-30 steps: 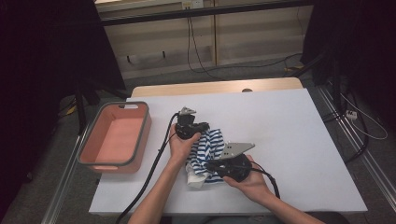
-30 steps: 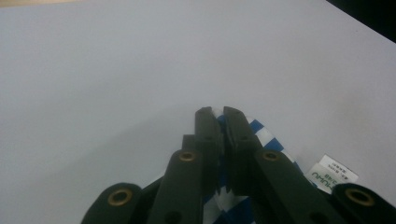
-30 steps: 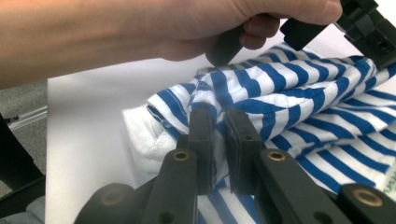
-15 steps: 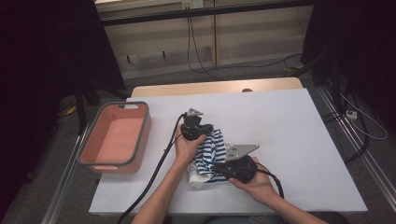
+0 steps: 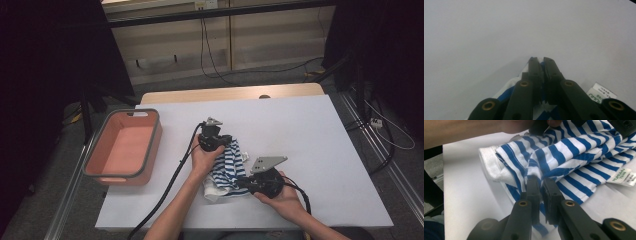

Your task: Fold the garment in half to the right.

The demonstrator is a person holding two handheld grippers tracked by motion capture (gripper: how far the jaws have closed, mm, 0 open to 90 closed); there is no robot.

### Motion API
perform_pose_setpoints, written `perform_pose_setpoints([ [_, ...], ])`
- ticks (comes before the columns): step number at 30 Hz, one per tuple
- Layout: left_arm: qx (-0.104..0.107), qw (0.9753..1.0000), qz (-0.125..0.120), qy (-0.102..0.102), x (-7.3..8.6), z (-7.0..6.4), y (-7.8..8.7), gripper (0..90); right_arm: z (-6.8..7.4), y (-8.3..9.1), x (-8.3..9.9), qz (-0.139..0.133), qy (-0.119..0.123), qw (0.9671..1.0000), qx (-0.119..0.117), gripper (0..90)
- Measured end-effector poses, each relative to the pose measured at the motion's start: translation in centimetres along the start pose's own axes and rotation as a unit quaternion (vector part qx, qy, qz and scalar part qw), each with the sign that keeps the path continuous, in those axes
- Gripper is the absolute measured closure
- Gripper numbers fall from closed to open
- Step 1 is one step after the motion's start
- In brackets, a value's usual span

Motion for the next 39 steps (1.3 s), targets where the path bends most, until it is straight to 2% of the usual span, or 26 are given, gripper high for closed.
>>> perform_pose_setpoints([
  [4, -0.003, 0.9999, 0.003, -0.012, -0.1, -0.4, -0.3, 85.5, -0.2, 0.3, 0.6, 0.001, -0.007, 1.0000, 0.000, 84.0],
  [10, 0.007, 1.0000, -0.005, -0.001, -0.5, -0.4, 0.3, 78.8, -0.3, 0.5, 1.2, 0.013, -0.006, 0.9999, 0.001, 81.5],
  [12, 0.008, 0.9999, -0.008, -0.001, -0.7, -0.4, 0.7, 74.4, -0.4, 0.5, 1.5, 0.017, -0.009, 0.9998, 0.004, 81.6],
  [16, 0.007, 0.9998, -0.014, -0.013, -1.0, -0.7, 1.4, 66.8, -0.4, 0.6, 1.7, 0.022, -0.007, 0.9997, 0.004, 85.3],
  [17, 0.009, 0.9995, -0.029, -0.012, -1.1, -0.8, 1.9, 63.7, -0.3, 0.8, 2.0, 0.027, -0.008, 0.9996, 0.004, 85.9],
  [19, 0.008, 0.9993, -0.033, -0.012, -1.2, -0.7, 2.1, 59.7, -0.4, 0.9, 2.1, 0.027, -0.008, 0.9996, 0.005, 88.4],
  [20, 0.003, 0.9993, -0.037, -0.012, -1.3, -0.5, 2.6, 56.3, -0.4, 1.2, 2.4, 0.032, -0.003, 0.9995, 0.006, 90.0],
  [26, -0.012, 0.9992, -0.037, -0.011, -1.1, 0.4, 4.3, 40.3, -0.6, 1.9, 2.7, 0.030, -0.006, 0.9995, 0.012, 90.0],
  [28, -0.018, 0.9992, -0.032, -0.014, -0.8, 0.7, 4.7, 32.5, -0.8, 2.3, 2.7, 0.025, -0.008, 0.9996, 0.013, 85.7],
  [29, -0.026, 0.9988, -0.032, -0.025, -0.5, 1.1, 5.0, 29.8, -0.9, 2.6, 2.7, 0.023, -0.009, 0.9996, 0.017, 81.0],
  [31, -0.031, 0.9985, -0.038, -0.025, 0.1, 1.4, 5.5, 27.5, -1.2, 3.1, 2.7, 0.017, -0.013, 0.9995, 0.025, 69.3],
  [33, -0.036, 0.9983, -0.034, -0.030, 0.6, 1.7, 5.9, 23.4, -1.5, 3.7, 2.6, 0.009, -0.019, 0.9994, 0.028, 63.9],
  [34, -0.036, 0.9983, -0.034, -0.030, 0.6, 1.7, 5.9, 21.6, -1.5, 3.7, 2.6, 0.009, -0.019, 0.9994, 0.028, 63.9],
  [35, -0.035, 0.9982, -0.036, -0.033, 1.1, 1.7, 6.3, 20.2, -1.8, 4.0, 2.2, -0.001, -0.022, 0.9992, 0.034, 58.3],
  [36, -0.036, 0.9980, -0.035, -0.039, 1.2, 1.8, 6.5, 19.1, -1.9, 4.1, 2.0, -0.006, -0.023, 0.9991, 0.037, 57.0],
  [38, -0.036, 0.9981, -0.034, -0.037, 1.4, 1.7, 6.7, 15.5, -2.2, 4.0, 1.5, -0.010, -0.021, 0.9989, 0.041, 55.6],
  [39, -0.038, 0.9979, -0.024, -0.046, 1.8, 1.8, 7.3, 13.4, -2.4, 3.8, 1.2, -0.012, -0.019, 0.9988, 0.043, 55.1],
])
Point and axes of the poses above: each handheld gripper's, and its own axes: y roughly backward along the jaws, x roughly out of its underside, z roughly to its left, the point moved 4 cm from there along -y, roughly forward along the jaws, and after that the axes turned 3 degrees about y, right-handed, at the moved point
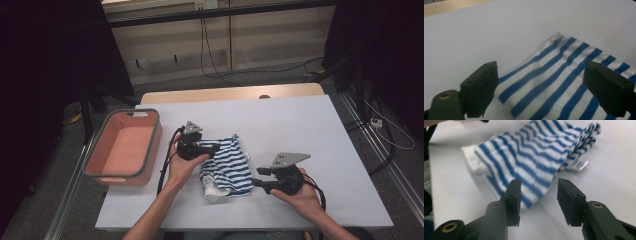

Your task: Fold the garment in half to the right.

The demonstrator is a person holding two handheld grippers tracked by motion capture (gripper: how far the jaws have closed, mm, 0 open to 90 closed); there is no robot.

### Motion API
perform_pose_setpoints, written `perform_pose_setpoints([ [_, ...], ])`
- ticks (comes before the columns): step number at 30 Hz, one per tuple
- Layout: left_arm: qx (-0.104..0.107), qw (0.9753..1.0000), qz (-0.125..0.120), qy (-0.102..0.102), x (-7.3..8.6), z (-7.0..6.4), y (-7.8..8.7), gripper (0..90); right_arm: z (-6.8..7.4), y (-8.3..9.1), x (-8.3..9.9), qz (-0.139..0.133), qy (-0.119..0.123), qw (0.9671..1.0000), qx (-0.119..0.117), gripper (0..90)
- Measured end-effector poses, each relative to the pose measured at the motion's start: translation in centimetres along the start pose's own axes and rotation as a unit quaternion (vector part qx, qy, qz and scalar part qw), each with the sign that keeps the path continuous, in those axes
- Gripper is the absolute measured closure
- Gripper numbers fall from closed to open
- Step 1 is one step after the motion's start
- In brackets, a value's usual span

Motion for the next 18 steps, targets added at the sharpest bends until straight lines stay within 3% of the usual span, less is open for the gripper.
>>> perform_pose_setpoints([
  [6, 0.001, 1.0000, 0.002, -0.002, 1.1, 0.1, 1.7, 10.4, -1.0, -1.5, -2.0, -0.001, 0.015, 0.9998, 0.009, 62.8],
  [13, 0.015, 0.9999, -0.007, -0.005, 2.9, 0.1, 3.4, 8.0, -2.1, -2.7, -3.4, -0.003, 0.008, 0.9998, 0.019, 66.8],
  [17, 0.015, 0.9998, -0.013, -0.007, 3.5, 0.1, 4.4, 8.0, -3.4, -3.9, -4.1, -0.013, 0.001, 0.9993, 0.034, 68.7],
  [18, 0.012, 0.9998, -0.012, -0.008, 4.0, 0.1, 4.8, 7.9, -4.1, -5.0, -4.4, -0.004, 0.003, 0.9990, 0.043, 68.7],
])
Point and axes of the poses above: each handheld gripper's, and its own axes: y roughly backward along the jaws, x roughly out of its underside, z roughly to its left, the point moved 4 cm from there along -y, roughly forward along the jaws, and after that the axes turned 3 degrees about y, right-handed, at the moved point
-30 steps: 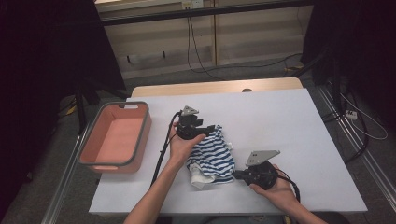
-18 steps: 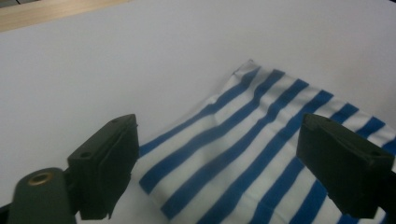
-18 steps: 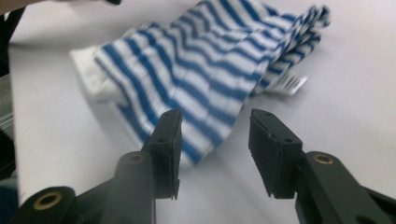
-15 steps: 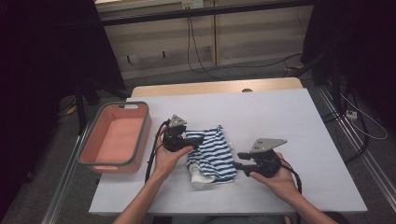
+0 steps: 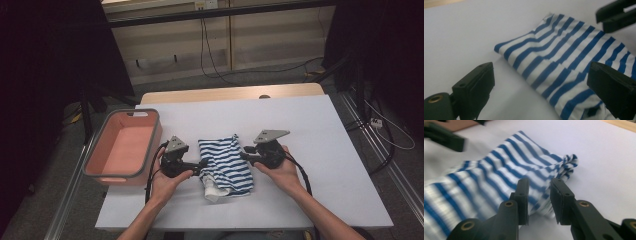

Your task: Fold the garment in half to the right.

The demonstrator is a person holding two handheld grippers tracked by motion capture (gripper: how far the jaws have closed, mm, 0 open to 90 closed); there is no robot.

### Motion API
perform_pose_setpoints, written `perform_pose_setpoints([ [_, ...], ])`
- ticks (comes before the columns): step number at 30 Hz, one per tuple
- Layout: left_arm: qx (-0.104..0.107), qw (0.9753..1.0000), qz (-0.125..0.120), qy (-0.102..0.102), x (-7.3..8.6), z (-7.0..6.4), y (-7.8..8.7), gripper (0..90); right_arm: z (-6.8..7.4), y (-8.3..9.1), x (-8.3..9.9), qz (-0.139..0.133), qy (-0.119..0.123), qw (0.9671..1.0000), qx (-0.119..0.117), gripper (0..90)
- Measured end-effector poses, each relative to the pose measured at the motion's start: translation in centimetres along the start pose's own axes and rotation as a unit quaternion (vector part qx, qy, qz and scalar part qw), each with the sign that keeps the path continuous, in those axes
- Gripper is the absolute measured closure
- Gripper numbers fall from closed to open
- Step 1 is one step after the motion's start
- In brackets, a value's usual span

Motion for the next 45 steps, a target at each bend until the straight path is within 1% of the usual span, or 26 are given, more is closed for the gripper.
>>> perform_pose_setpoints([
  [1, 0.000, 1.0000, 0.000, 0.000, 0.0, 0.0, 0.0, 7.9, -0.2, -0.4, -0.2, 0.001, 0.000, 1.0000, 0.004, 68.7],
  [2, -0.005, 1.0000, 0.005, -0.001, 0.5, 0.0, 0.3, 7.4, -0.5, -0.9, -0.4, -0.001, -0.002, 1.0000, 0.004, 68.7],
  [3, -0.005, 1.0000, 0.005, -0.001, 0.5, 0.0, 0.3, 7.0, -0.5, -0.9, -0.4, -0.001, -0.002, 1.0000, 0.004, 68.7],
  [4, -0.008, 0.9999, 0.012, -0.007, 0.9, 0.1, 0.5, 6.6, -0.9, -1.8, -1.2, 0.001, -0.001, 1.0000, 0.005, 68.1],
  [7, -0.008, 0.9998, 0.016, -0.004, 1.5, 0.4, 0.8, 6.2, -1.7, -2.9, -2.0, 0.011, -0.002, 0.9999, 0.013, 67.7],
  [11, -0.008, 0.9998, 0.019, -0.002, 2.0, 0.6, 1.1, 6.2, -2.6, -4.0, -2.7, 0.013, -0.006, 0.9996, 0.023, 68.5],
  [12, -0.009, 0.9997, 0.020, -0.011, 2.0, 0.5, 1.0, 6.5, -3.2, -4.6, -2.9, 0.014, -0.012, 0.9994, 0.031, 71.2],
  [15, -0.008, 0.9997, 0.019, -0.012, 1.9, 0.5, 0.7, 7.3, -4.1, -5.7, -2.8, 0.024, -0.021, 0.9987, 0.040, 74.6],
  [17, -0.008, 0.9996, 0.022, -0.012, 2.0, 0.5, 0.6, 7.3, -4.3, -6.1, -2.6, 0.024, -0.027, 0.9986, 0.038, 76.7],
  [18, -0.008, 0.9996, 0.024, -0.012, 2.0, 0.5, 0.6, 7.4, -4.4, -6.7, -2.2, 0.032, -0.032, 0.9984, 0.033, 84.1],
  [19, -0.007, 0.9997, 0.023, -0.011, 2.0, 0.6, 0.6, 7.4, -4.5, -6.7, -2.0, 0.035, -0.034, 0.9983, 0.031, 86.2],
  [20, -0.008, 0.9997, 0.024, -0.007, 2.1, 0.6, 0.6, 7.6, -4.6, -6.8, -1.7, 0.038, -0.036, 0.9981, 0.031, 87.3],
  [23, -0.009, 0.9996, 0.024, -0.009, 2.1, 0.8, 0.7, 8.2, -5.0, -6.8, -1.4, 0.043, -0.035, 0.9977, 0.039, 87.9],
  [24, -0.012, 0.9996, 0.024, -0.005, 2.1, 0.9, 0.8, 8.2, -5.1, -6.8, -1.3, 0.041, -0.036, 0.9978, 0.038, 88.0],
  [28, -0.018, 0.9996, 0.019, -0.003, 2.1, 1.2, 1.2, 8.2, -5.5, -6.9, -1.2, 0.034, -0.047, 0.9970, 0.051, 87.8],
  [29, -0.018, 0.9996, 0.019, -0.003, 2.1, 1.2, 1.2, 8.2, -5.7, -6.9, -1.1, 0.033, -0.053, 0.9966, 0.055, 87.6],
  [30, -0.016, 0.9997, 0.018, 0.004, 2.1, 1.4, 1.2, 8.2, -5.8, -6.9, -1.0, 0.033, -0.057, 0.9962, 0.056, 86.9],
  [31, -0.016, 0.9997, 0.018, 0.004, 2.1, 1.4, 1.2, 8.2, -5.8, -6.9, -1.0, 0.033, -0.057, 0.9962, 0.056, 86.9],
  [32, -0.015, 0.9997, 0.021, 0.005, 2.2, 1.5, 1.2, 8.2, -6.0, -6.8, -0.8, 0.035, -0.063, 0.9956, 0.060, 80.2],
  [33, -0.015, 0.9997, 0.021, 0.005, 2.2, 1.5, 1.2, 8.2, -6.0, -6.8, -0.8, 0.035, -0.063, 0.9956, 0.060, 80.2],
  [34, -0.015, 0.9996, 0.024, 0.004, 2.3, 1.5, 1.1, 8.2, -6.1, -6.6, -0.7, 0.036, -0.066, 0.9954, 0.060, 75.0],
  [35, -0.012, 0.9996, 0.026, 0.004, 2.3, 1.4, 1.0, 8.2, -6.1, -6.6, -0.7, 0.036, -0.066, 0.9954, 0.060, 75.0],
  [36, -0.010, 0.9995, 0.029, 0.001, 2.4, 1.4, 1.0, 8.2, -6.1, -6.2, -0.7, 0.030, -0.070, 0.9957, 0.052, 71.3],
  [40, -0.010, 0.9994, 0.031, -0.006, 2.5, 1.2, 0.9, 8.2, -5.6, -5.2, -0.7, 0.020, -0.067, 0.9967, 0.041, 64.9],
  [42, -0.009, 0.9994, 0.033, -0.003, 2.7, 1.2, 0.9, 8.2, -5.2, -4.5, -0.7, 0.014, -0.063, 0.9974, 0.034, 62.5],
  [45, -0.007, 0.9994, 0.033, -0.001, 2.7, 1.3, 0.8, 8.2, -4.8, -3.8, -0.5, 0.013, -0.064, 0.9975, 0.026, 58.0],
])
Point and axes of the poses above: each handheld gripper's, and its own axes: y roughly backward along the jaws, x roughly out of its underside, z roughly to its left, the point moved 4 cm from there along -y, roughly forward along the jaws, and after that the axes turned 3 degrees about y, right-handed, at the moved point
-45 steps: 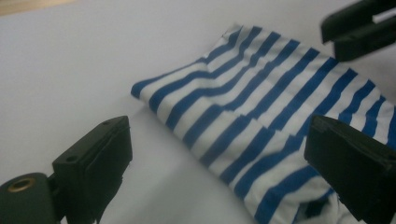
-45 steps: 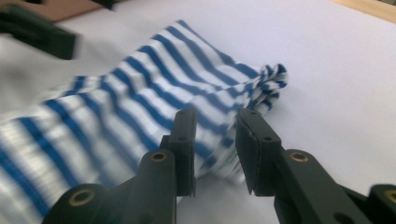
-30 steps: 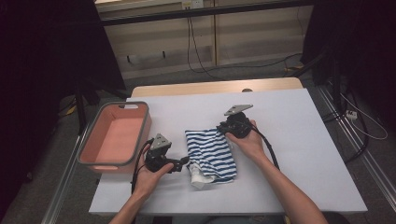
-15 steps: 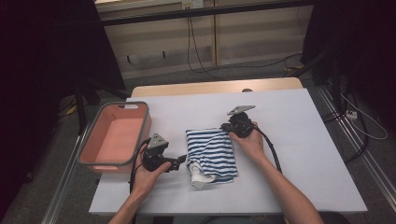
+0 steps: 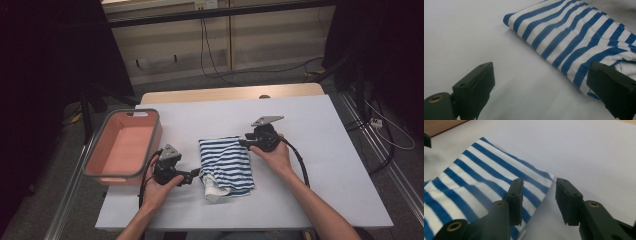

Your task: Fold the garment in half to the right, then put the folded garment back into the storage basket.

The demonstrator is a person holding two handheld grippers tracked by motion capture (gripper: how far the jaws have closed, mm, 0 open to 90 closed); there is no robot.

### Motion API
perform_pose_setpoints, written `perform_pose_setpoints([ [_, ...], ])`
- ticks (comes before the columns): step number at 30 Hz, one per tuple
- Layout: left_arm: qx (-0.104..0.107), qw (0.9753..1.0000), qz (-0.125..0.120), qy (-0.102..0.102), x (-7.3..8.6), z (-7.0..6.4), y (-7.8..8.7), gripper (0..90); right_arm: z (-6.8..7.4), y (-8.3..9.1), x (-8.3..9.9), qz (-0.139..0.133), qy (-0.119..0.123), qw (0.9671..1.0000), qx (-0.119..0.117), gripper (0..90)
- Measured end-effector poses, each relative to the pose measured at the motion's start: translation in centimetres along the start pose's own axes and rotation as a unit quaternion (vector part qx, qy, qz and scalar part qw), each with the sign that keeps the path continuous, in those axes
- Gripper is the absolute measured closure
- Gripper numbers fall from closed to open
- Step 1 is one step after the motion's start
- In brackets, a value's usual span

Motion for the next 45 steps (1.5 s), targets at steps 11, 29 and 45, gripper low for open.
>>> perform_pose_setpoints([
  [11, -0.006, 0.9999, -0.007, 0.005, -0.1, 0.1, 0.1, 8.2, 1.4, 1.5, 1.1, -0.021, 0.010, 0.9993, -0.030, 44.7],
  [29, -0.003, 1.0000, -0.002, -0.001, 0.0, -0.1, 0.0, 10.8, 4.4, 3.2, 2.1, 0.004, 0.048, 0.9981, -0.038, 32.9],
  [45, -0.015, 0.9996, -0.020, 0.014, -0.3, 0.2, 0.5, 8.6, 7.6, 6.3, 4.1, 0.005, 0.085, 0.9933, -0.077, 36.1],
])
Point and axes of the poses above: each handheld gripper's, and its own axes: y roughly backward along the jaws, x roughly out of its underside, z roughly to its left, the point moved 4 cm from there along -y, roughly forward along the jaws, and after that the axes turned 3 degrees about y, right-handed, at the moved point
